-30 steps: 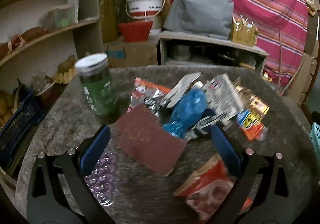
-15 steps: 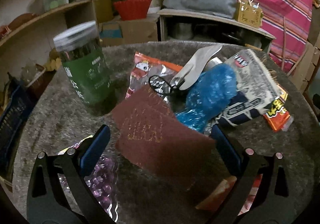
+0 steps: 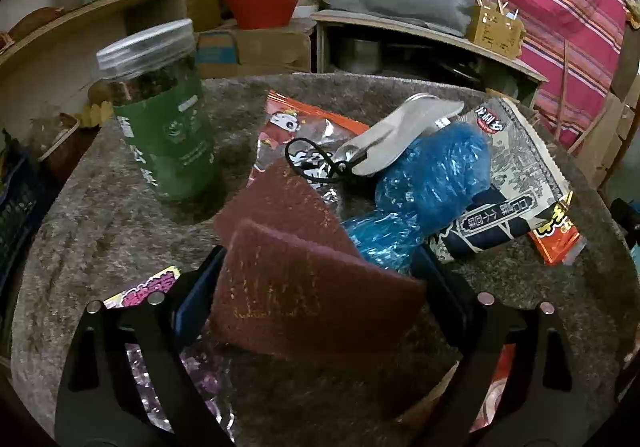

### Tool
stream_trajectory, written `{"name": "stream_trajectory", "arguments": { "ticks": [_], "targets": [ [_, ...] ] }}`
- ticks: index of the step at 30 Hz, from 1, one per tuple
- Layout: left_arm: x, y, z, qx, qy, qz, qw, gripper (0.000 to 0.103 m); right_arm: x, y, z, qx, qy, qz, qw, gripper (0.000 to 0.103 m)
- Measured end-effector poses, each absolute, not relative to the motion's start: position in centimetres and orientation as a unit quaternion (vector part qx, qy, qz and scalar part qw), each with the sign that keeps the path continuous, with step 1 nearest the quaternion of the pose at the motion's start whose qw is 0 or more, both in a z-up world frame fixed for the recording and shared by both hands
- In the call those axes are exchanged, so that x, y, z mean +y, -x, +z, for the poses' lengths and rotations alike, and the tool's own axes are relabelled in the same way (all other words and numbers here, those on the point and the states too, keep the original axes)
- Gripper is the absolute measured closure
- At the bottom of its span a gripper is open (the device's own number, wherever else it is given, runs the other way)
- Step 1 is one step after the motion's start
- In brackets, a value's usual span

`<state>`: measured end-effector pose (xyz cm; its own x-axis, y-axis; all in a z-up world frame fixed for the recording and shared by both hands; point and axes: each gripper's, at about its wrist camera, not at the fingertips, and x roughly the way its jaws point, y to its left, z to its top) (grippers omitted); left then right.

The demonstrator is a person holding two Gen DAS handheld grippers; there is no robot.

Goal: Collect trash
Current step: 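Grasp the maroon scouring pad with the left tool while the right tool approaches the snack tube, then grasp the red-and-yellow snack tube with the right tool while the left tool holds the pad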

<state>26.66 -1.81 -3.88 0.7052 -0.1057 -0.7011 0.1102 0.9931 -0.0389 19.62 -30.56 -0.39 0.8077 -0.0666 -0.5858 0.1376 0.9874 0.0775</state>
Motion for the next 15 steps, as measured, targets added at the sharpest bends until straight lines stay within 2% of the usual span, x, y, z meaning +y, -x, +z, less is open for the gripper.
{"name": "stream_trajectory", "arguments": {
  "ticks": [15],
  "targets": [
    [1.1, -22.4, -0.4, 0.325, -0.022, -0.02, 0.945, 0.014, -27.8, -20.3, -0.5, 0.307, -0.035, -0.041, 0.95, 0.007]
  ]
}}
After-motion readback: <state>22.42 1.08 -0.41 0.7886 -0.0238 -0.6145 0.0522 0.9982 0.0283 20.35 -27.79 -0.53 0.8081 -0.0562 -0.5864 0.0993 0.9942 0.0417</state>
